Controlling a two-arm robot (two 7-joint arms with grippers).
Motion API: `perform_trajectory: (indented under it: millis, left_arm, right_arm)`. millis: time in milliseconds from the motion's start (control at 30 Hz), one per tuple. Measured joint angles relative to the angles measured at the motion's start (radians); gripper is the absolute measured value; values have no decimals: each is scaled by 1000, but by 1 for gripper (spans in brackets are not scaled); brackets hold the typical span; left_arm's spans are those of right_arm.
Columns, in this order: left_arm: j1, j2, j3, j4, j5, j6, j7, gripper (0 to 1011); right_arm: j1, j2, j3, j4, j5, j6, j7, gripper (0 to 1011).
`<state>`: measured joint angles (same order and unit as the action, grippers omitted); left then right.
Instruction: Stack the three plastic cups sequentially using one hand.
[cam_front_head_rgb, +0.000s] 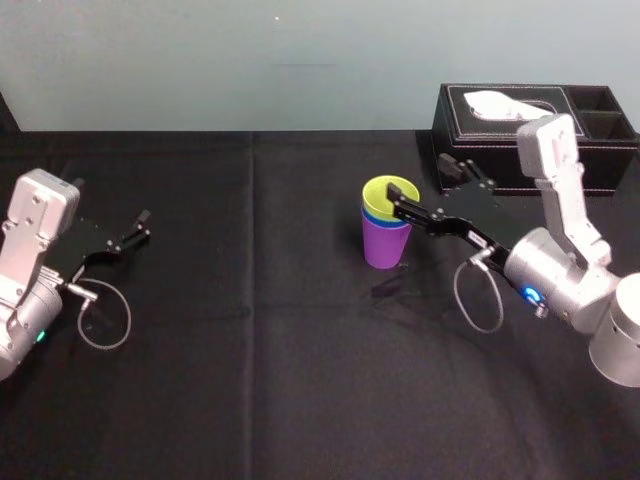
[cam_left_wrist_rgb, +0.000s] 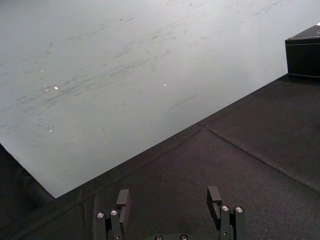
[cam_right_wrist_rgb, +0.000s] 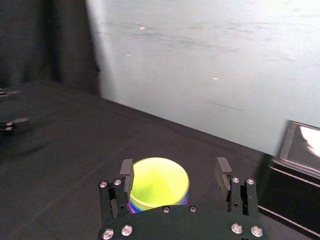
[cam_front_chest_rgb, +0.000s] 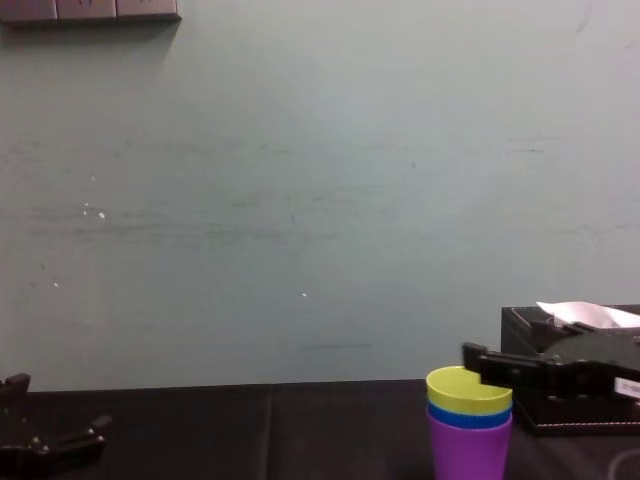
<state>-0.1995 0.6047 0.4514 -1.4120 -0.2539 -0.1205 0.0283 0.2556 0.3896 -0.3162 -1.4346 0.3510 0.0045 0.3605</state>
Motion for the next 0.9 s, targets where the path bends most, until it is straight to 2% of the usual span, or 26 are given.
perform_trajectory:
  millis: [200,267,300,400,500,733,900]
  left_arm:
    - [0,0,0,0,0,0,0,1011]
    - [0,0,0,0,0,0,0,1011]
    - [0,0,0,0,0,0,0,1011]
    - [0,0,0,0,0,0,0,1011]
    - [0,0,0,0,0,0,0,1011]
    - [0,0,0,0,0,0,0,1011]
    - [0,0,0,0,0,0,0,1011]
  right_arm:
    - [-89,-8,56,-52,-26,-41,-89,1003]
    - [-136,-14,84,-68,-40,-79,-129,1004]
    - [-136,-14,84,-68,-40,-79,-129,1003]
    - [-188,-28,115,-73,-62,-133,-172,1003]
    - [-215,-42,136,-68,-87,-168,-212,1003]
    - [-232,-59,154,-45,-132,-194,-244,1003]
    - [-232,-61,156,-40,-136,-194,-242,1003]
